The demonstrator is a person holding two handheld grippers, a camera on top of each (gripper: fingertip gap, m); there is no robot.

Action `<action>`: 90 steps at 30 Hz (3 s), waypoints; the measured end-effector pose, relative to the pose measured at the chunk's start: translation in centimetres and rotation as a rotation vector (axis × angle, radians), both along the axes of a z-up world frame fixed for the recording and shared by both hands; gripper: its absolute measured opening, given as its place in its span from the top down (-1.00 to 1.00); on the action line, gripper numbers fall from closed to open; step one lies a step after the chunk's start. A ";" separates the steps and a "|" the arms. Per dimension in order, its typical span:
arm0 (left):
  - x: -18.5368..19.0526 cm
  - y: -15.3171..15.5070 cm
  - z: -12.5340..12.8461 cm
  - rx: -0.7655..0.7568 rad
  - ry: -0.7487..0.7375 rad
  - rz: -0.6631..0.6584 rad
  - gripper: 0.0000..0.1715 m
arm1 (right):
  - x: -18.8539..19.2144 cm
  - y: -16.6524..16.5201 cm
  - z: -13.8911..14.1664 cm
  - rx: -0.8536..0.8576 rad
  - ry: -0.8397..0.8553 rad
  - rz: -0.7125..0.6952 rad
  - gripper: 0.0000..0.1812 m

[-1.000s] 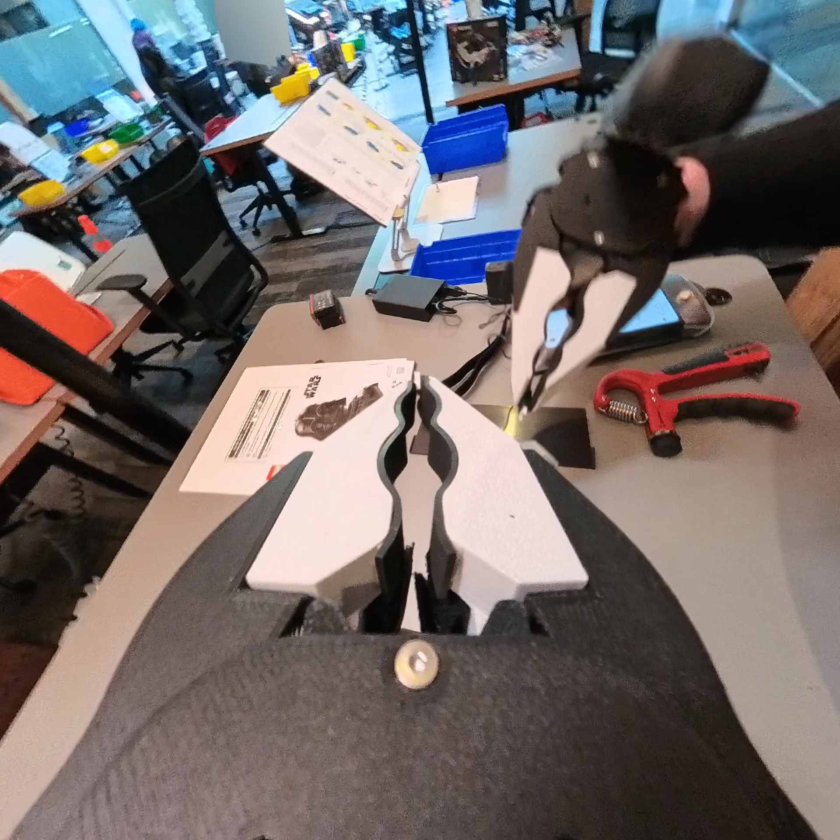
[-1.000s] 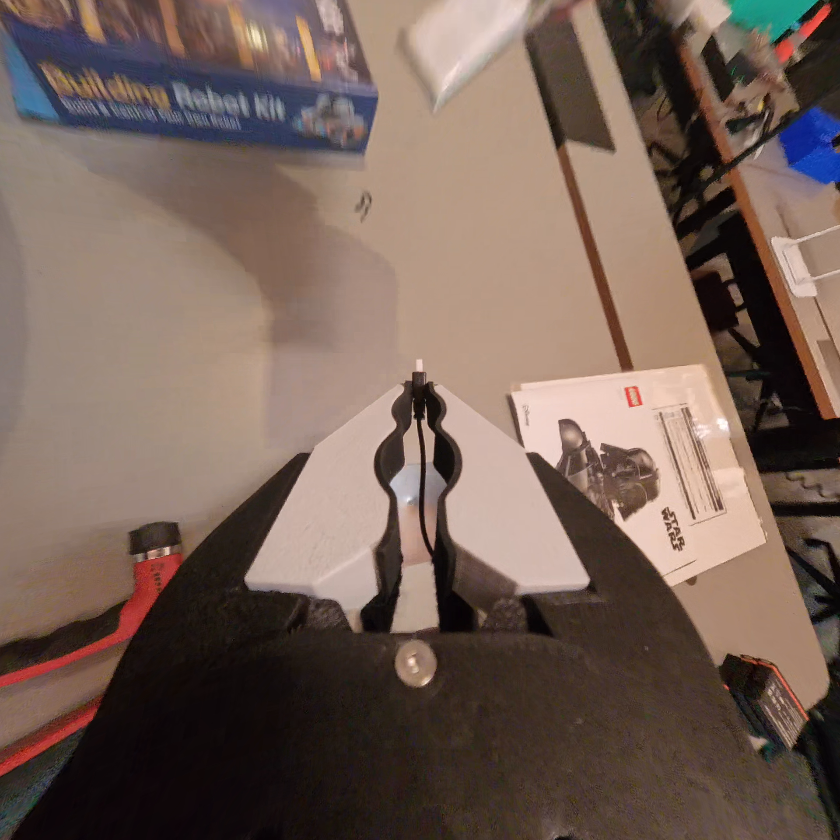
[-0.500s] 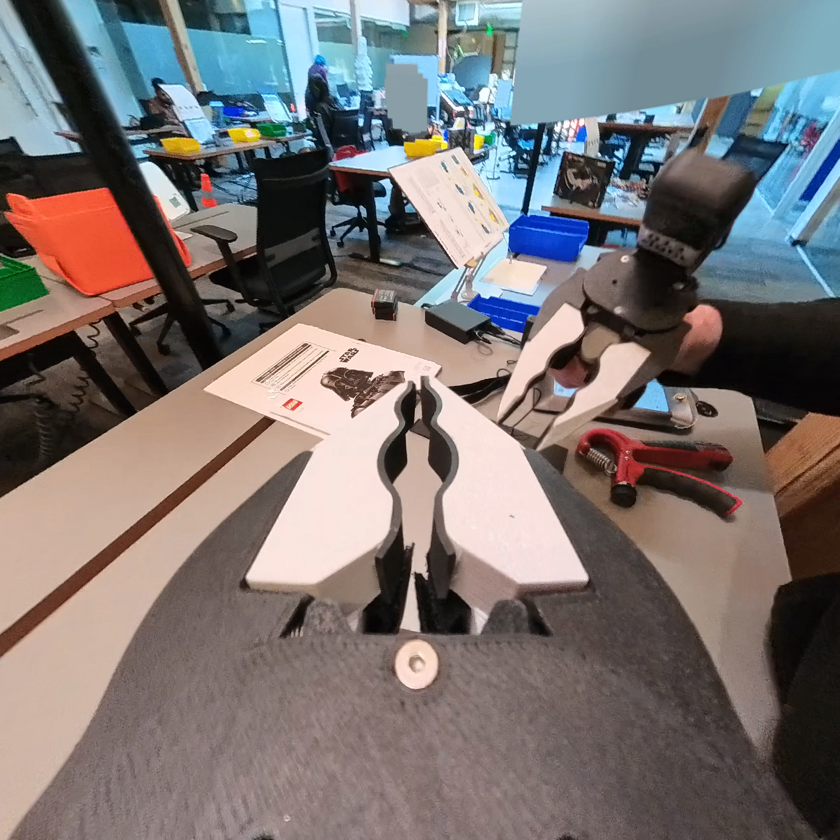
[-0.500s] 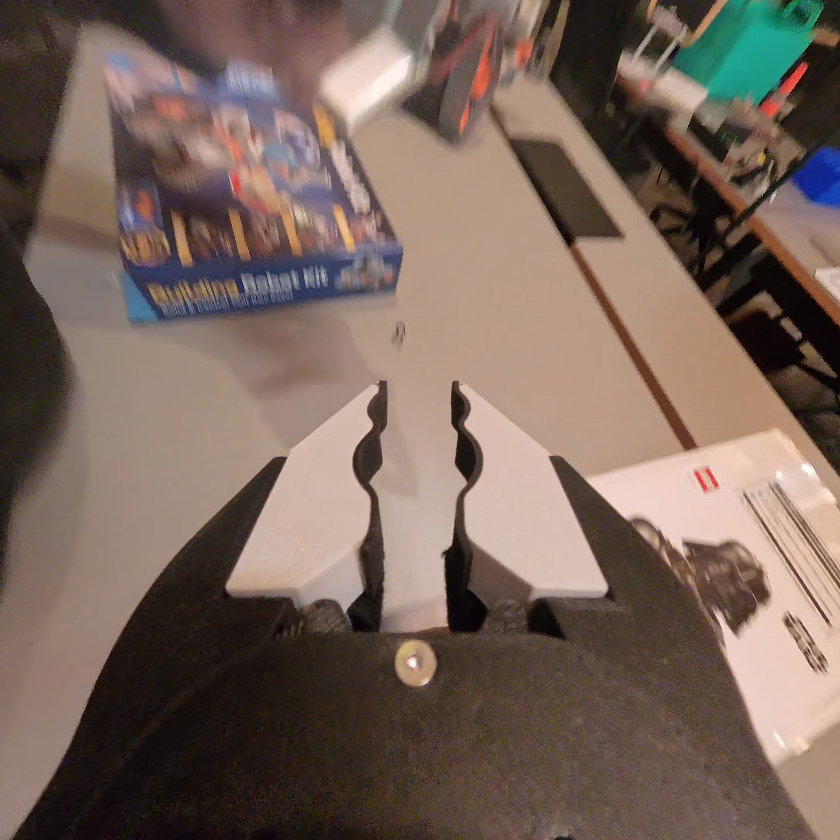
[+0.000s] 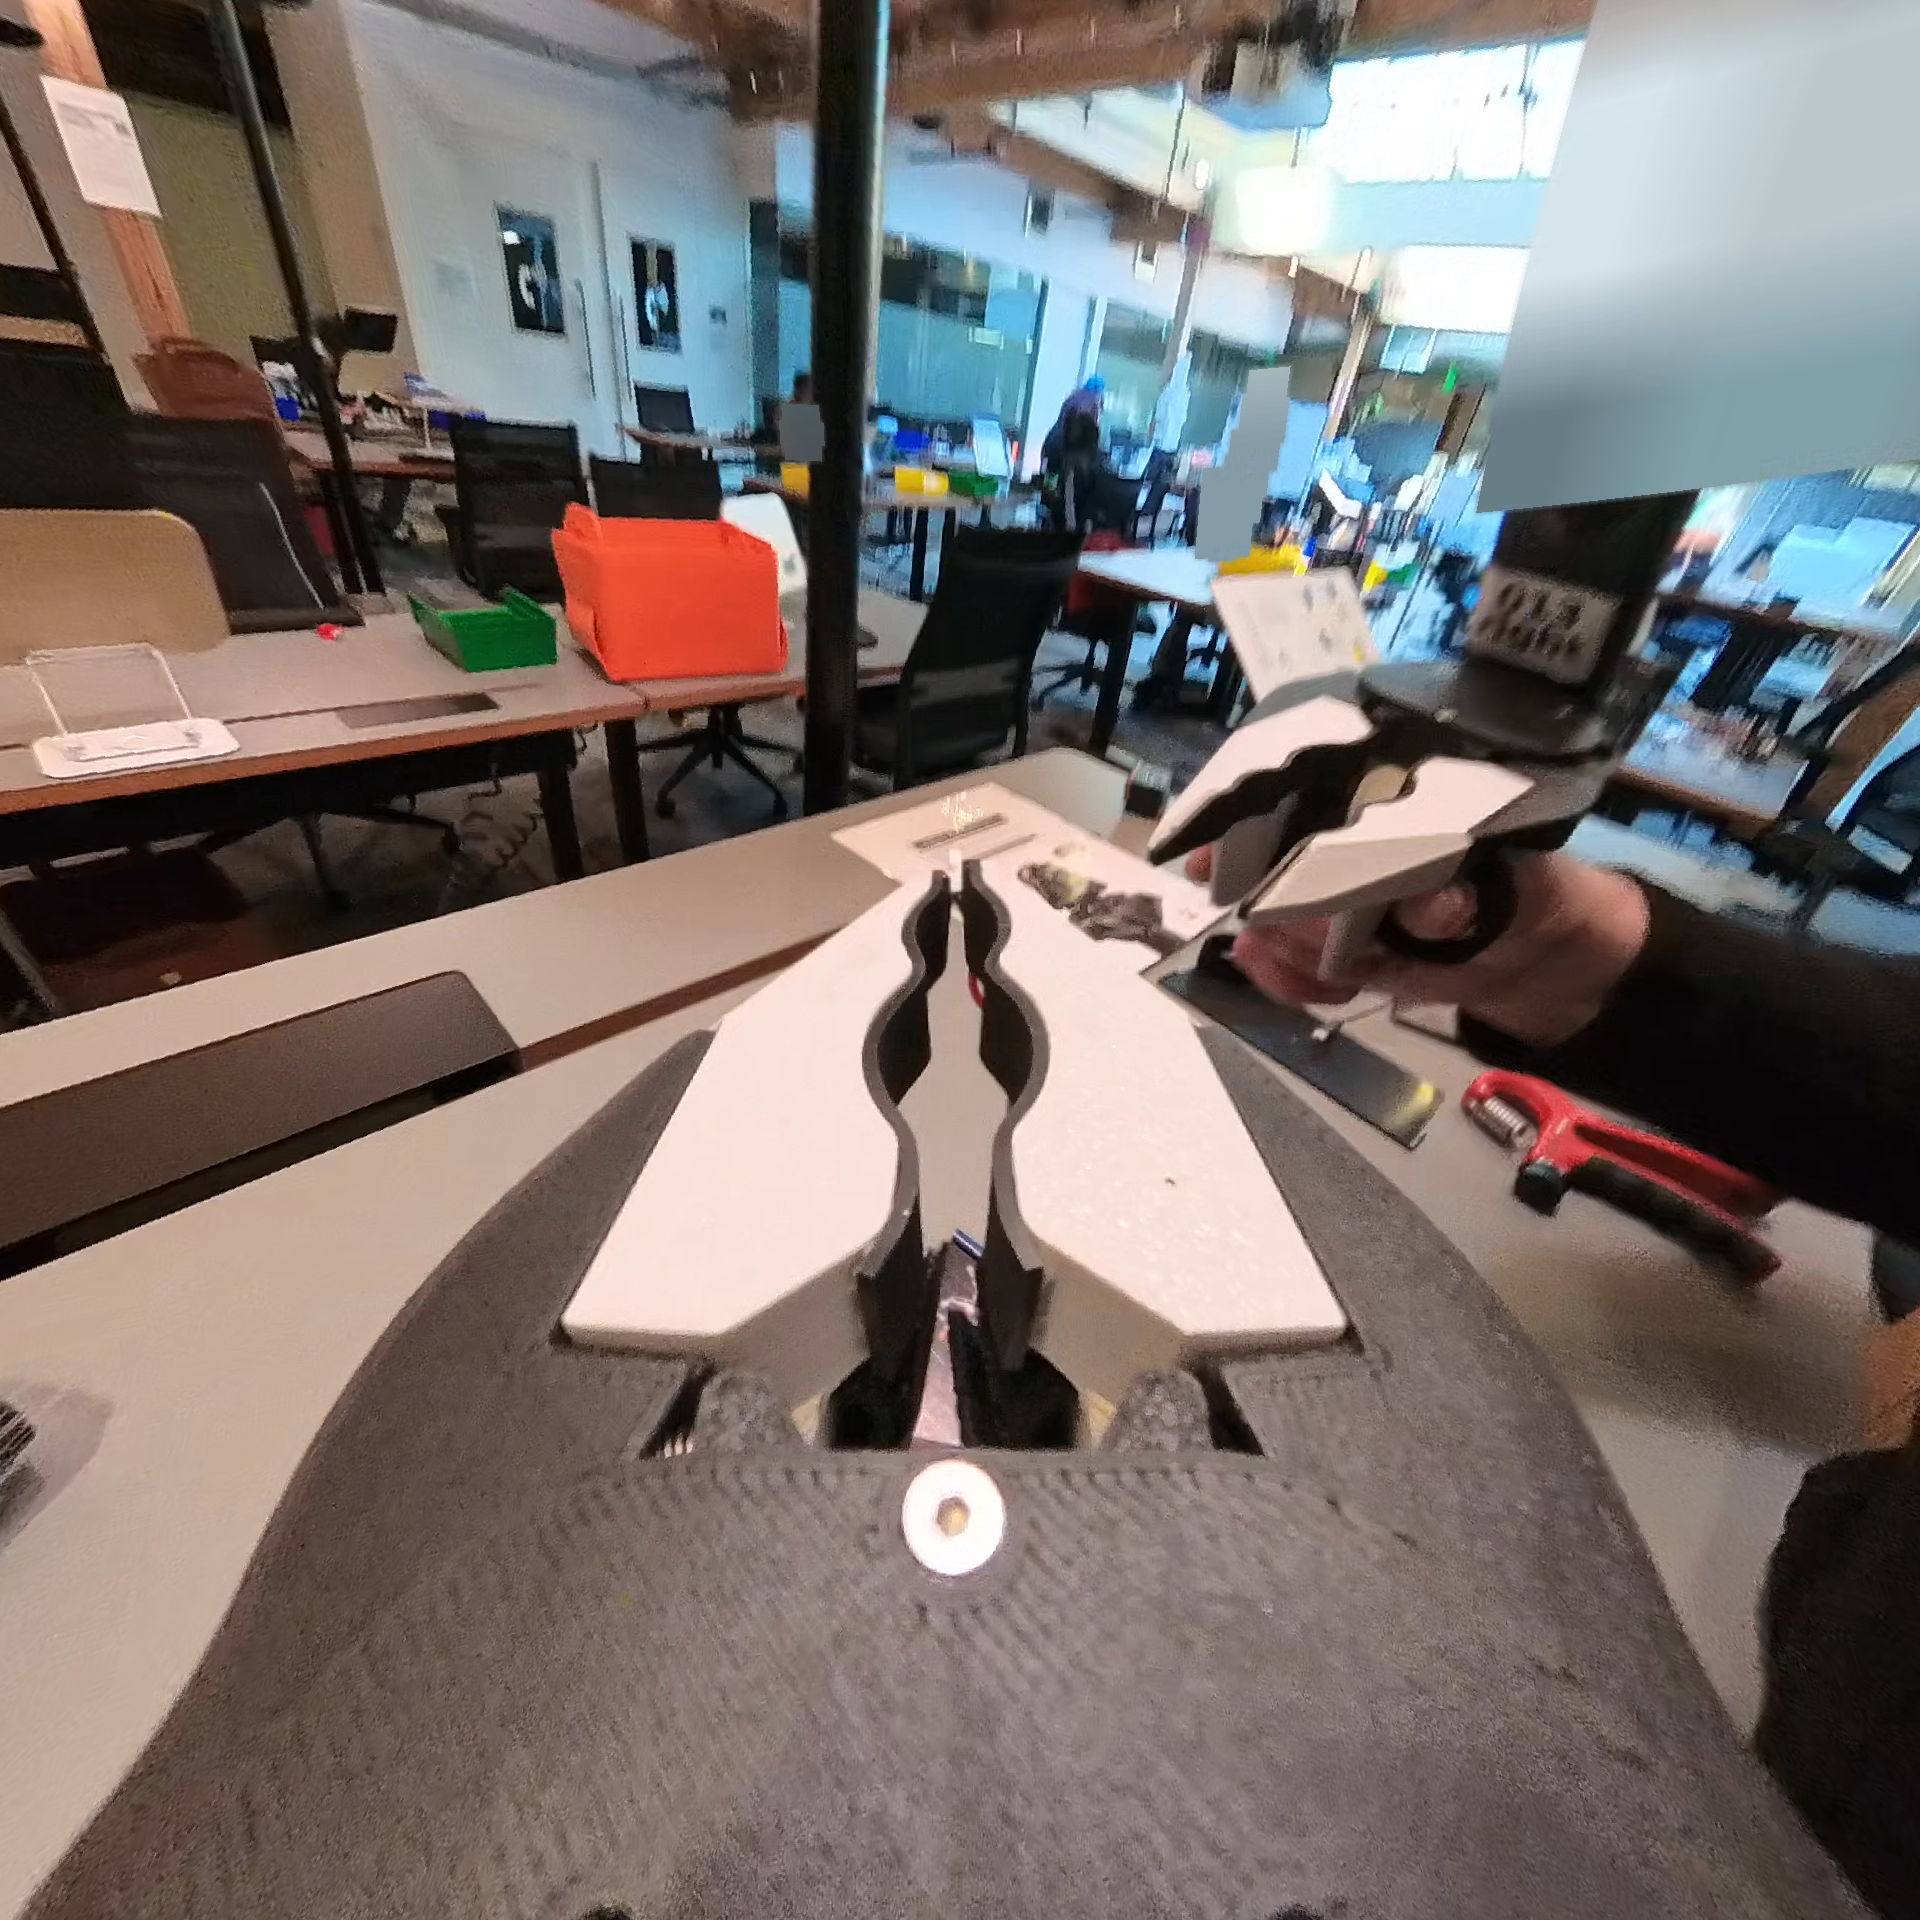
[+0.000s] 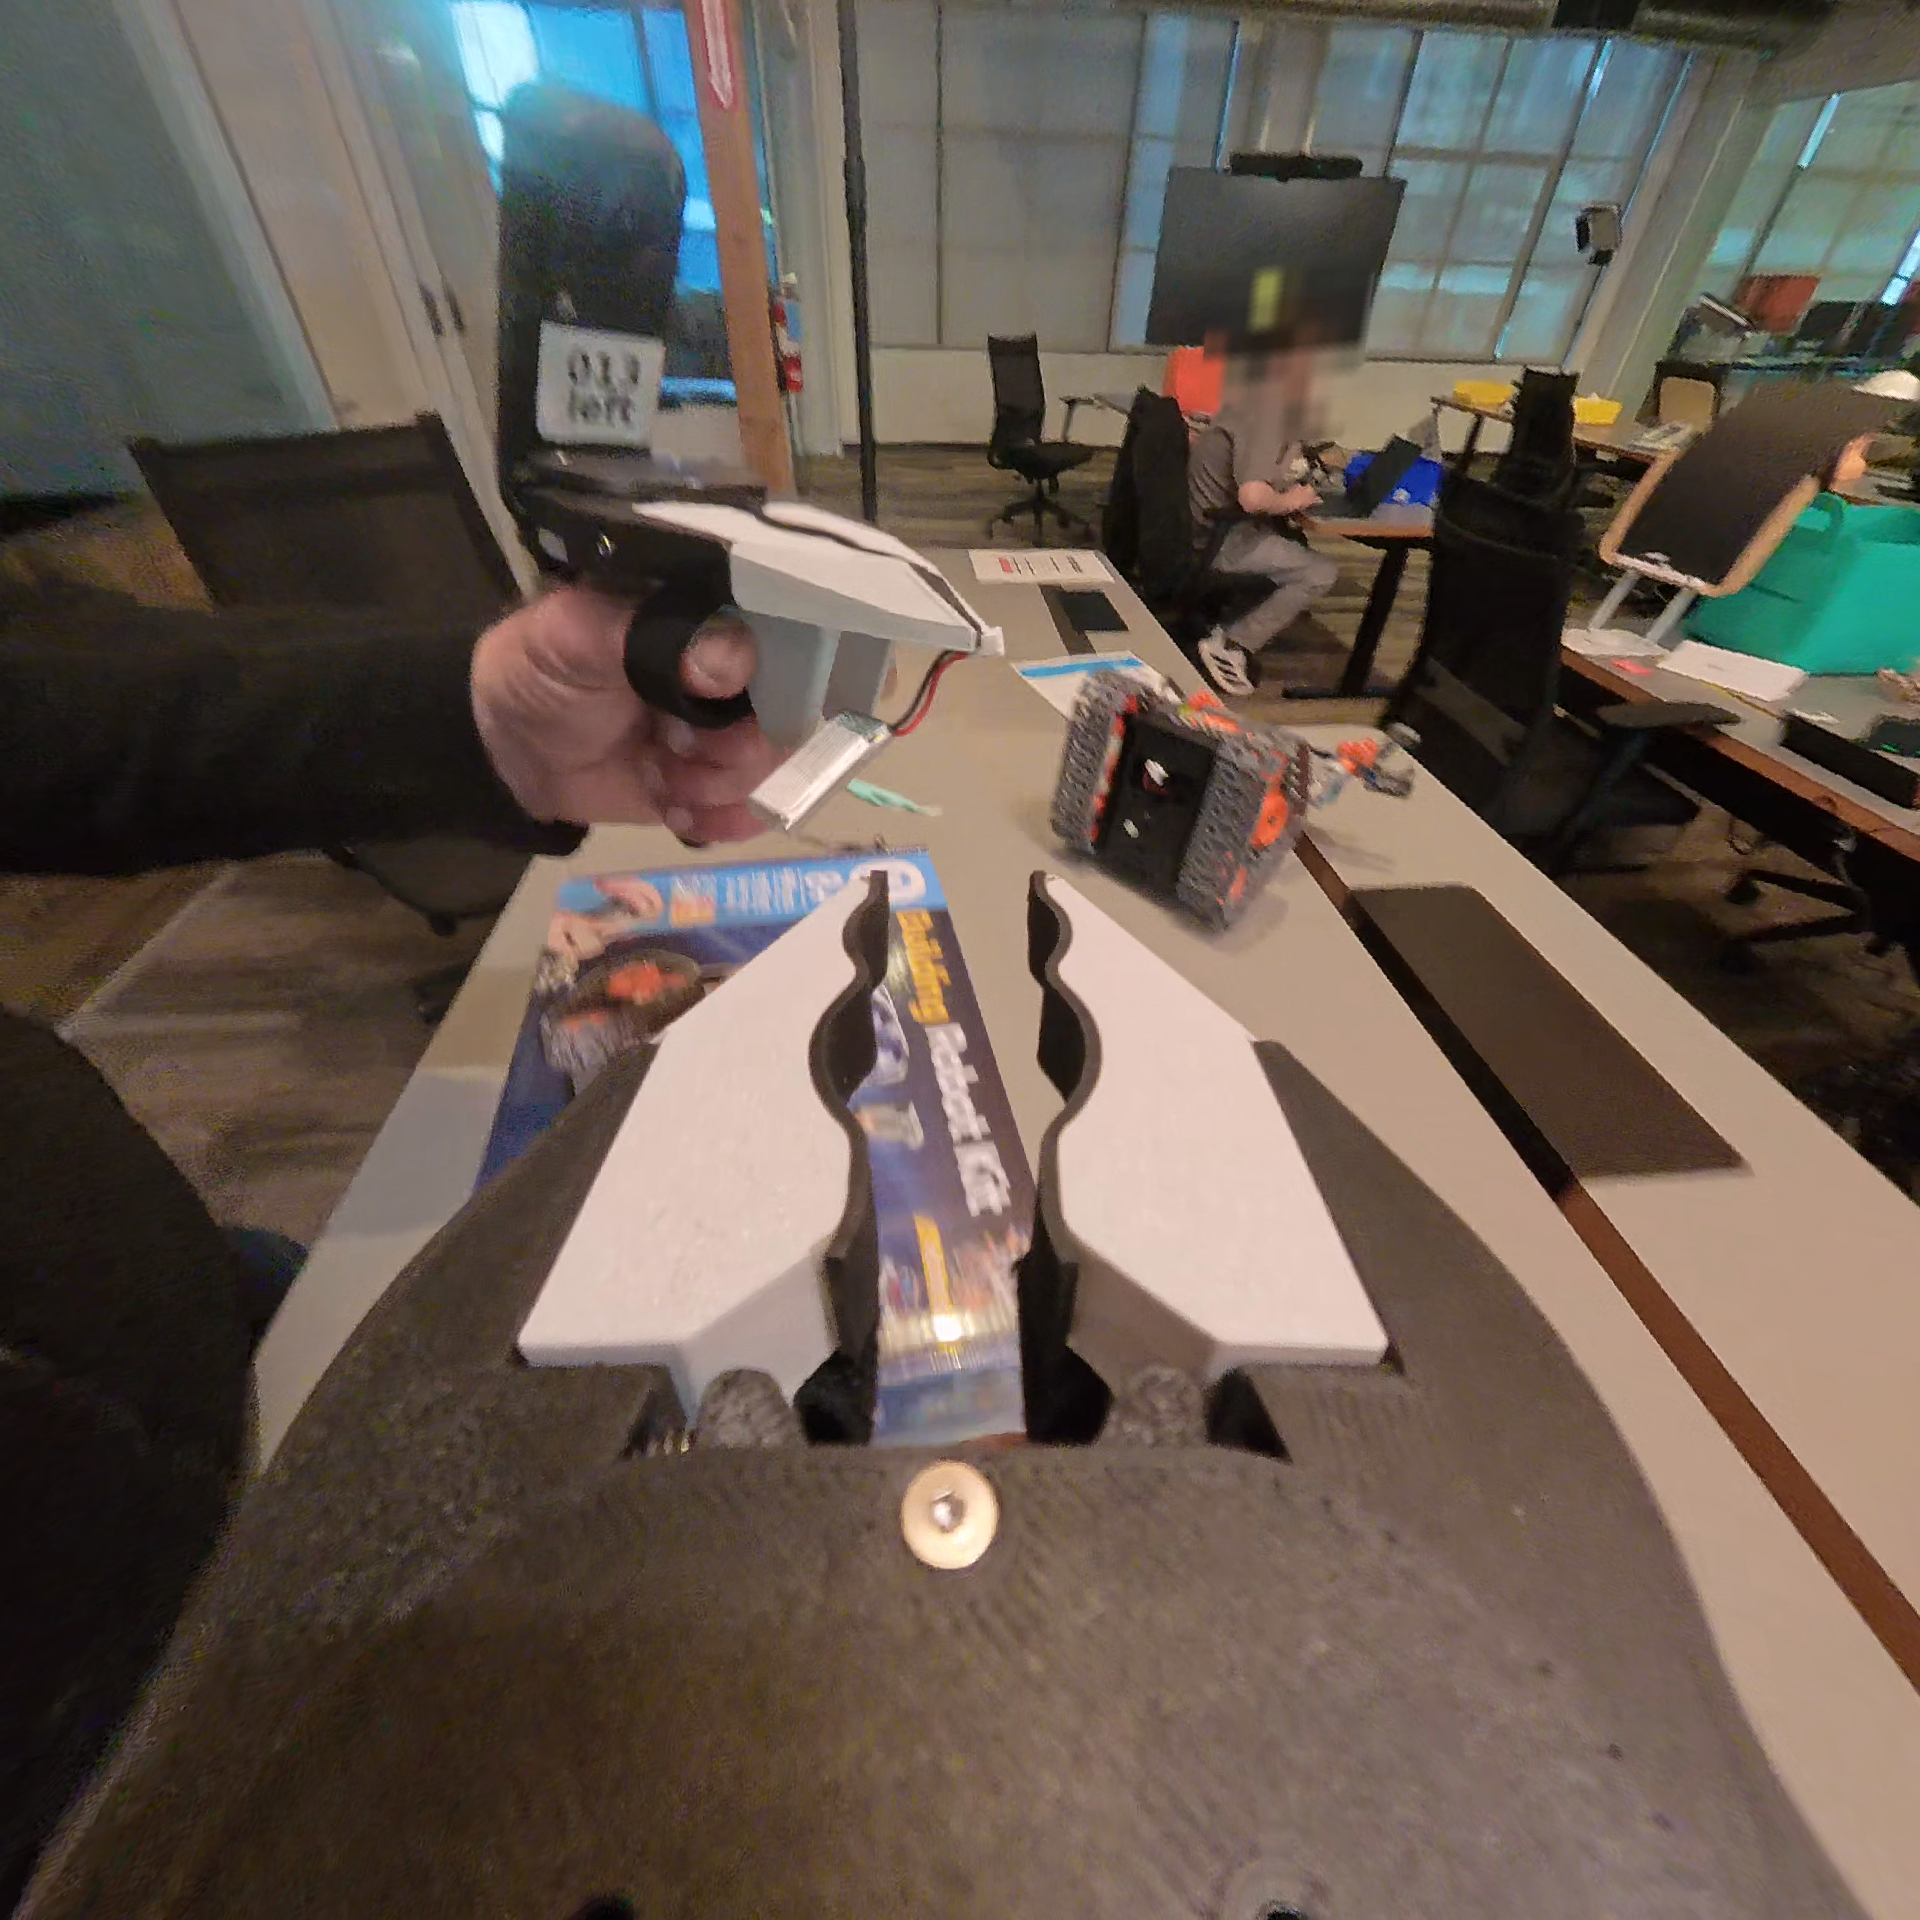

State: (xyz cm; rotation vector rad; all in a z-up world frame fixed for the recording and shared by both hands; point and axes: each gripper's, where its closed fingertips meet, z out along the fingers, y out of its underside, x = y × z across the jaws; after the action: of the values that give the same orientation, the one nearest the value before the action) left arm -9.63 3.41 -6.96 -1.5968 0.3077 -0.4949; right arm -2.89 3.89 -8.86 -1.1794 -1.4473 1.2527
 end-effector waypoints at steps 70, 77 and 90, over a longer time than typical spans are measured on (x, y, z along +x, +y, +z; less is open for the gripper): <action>-19.9 -1.2 3.0 0.154 -0.187 -0.431 1.00 | -27.8 -2.7 5.8 -0.162 0.194 -0.008 0.94; -19.7 -1.3 3.4 0.148 -0.294 -0.471 1.00 | -27.6 -2.6 5.6 -0.195 0.210 -0.064 0.89; -18.6 -2.1 3.0 0.125 -0.277 -0.546 1.00 | -27.2 -2.8 5.7 -0.183 0.214 -0.017 1.00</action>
State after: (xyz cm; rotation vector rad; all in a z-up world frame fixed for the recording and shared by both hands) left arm -28.26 1.33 -3.96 -1.2926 0.5551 -1.0827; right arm -30.07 1.06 -3.18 -1.1354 -1.1835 1.4761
